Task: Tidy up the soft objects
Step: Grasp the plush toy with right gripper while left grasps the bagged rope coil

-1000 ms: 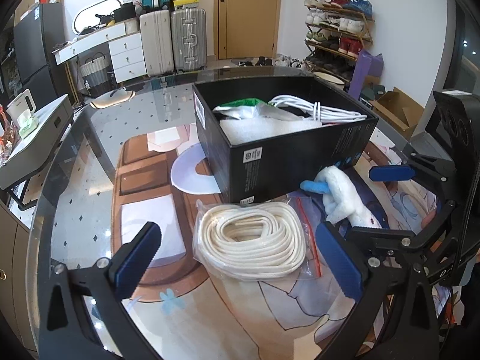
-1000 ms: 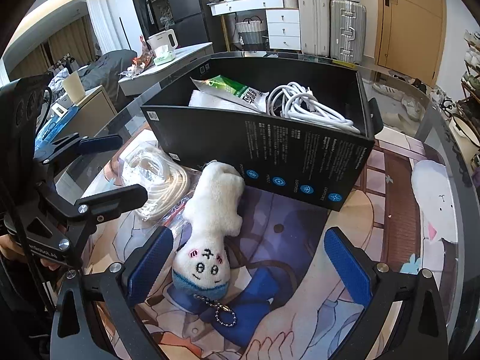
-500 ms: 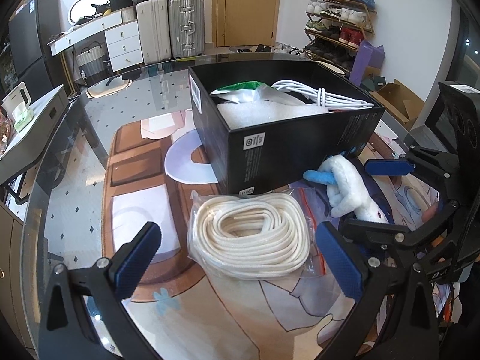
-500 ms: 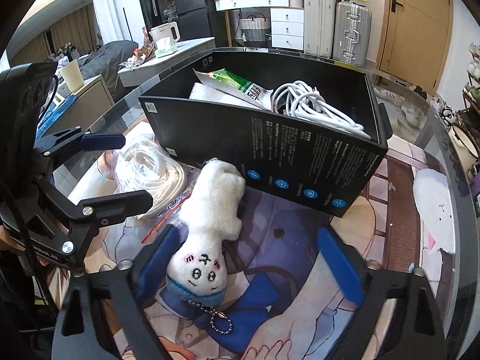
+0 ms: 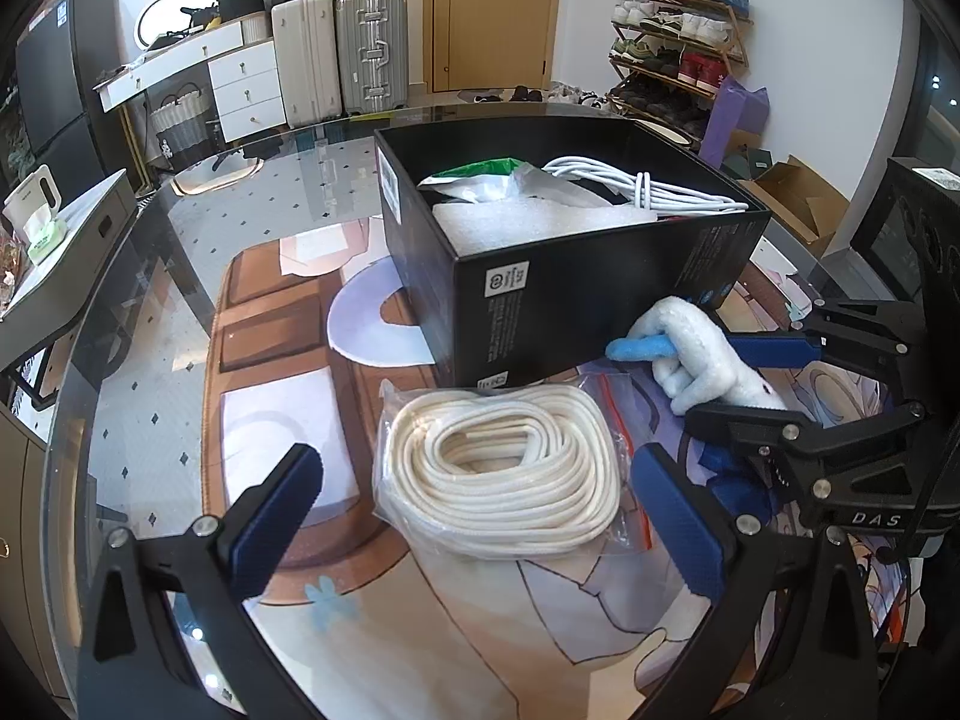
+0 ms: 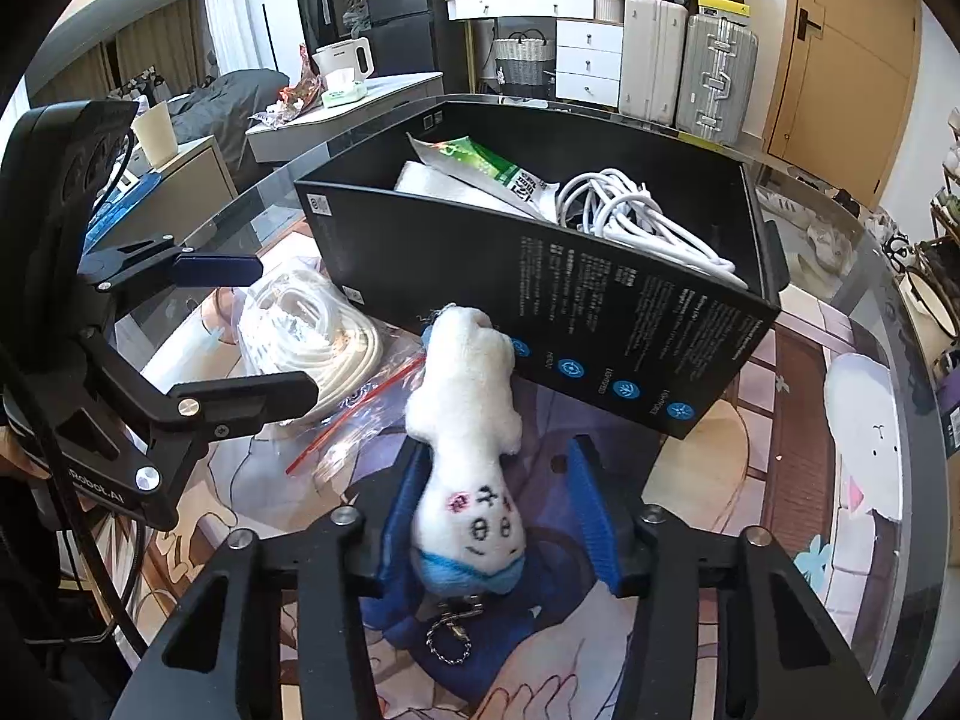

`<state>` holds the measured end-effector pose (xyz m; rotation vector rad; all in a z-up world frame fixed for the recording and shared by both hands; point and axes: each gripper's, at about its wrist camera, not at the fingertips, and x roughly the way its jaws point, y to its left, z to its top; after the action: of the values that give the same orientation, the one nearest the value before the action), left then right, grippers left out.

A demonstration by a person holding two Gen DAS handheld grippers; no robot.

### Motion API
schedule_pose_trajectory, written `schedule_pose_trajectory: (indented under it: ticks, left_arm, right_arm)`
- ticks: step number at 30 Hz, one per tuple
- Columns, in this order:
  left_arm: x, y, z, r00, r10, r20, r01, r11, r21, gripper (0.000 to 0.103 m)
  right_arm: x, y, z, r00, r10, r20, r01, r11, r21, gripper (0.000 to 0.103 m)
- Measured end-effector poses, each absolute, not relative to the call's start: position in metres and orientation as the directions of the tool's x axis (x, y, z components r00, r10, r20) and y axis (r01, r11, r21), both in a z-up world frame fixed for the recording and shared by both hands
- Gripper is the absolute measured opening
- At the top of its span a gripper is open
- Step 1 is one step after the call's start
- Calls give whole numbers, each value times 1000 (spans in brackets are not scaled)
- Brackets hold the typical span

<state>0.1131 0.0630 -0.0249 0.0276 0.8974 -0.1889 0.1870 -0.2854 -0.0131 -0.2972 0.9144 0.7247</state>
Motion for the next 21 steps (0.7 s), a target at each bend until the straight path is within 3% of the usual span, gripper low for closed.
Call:
schedule_pose_trajectory:
  ticks: [2, 6, 21]
  left_arm:
    - [114, 62, -25, 607, -151, -780, 174, 983, -56, 103]
    - [114, 62, -27, 605, -150, -782, 172, 984, -55, 103]
    - [121, 57, -36, 557, -182, -810, 197, 977, -85, 103]
  right_arm:
    - [186, -287, -13, 397, 447, -801, -687, 724, 64, 36]
    - [182, -288, -13, 403, 446, -799, -695, 717, 50, 29]
    - [175, -316, -7, 442, 441, -781, -656, 753, 54, 27]
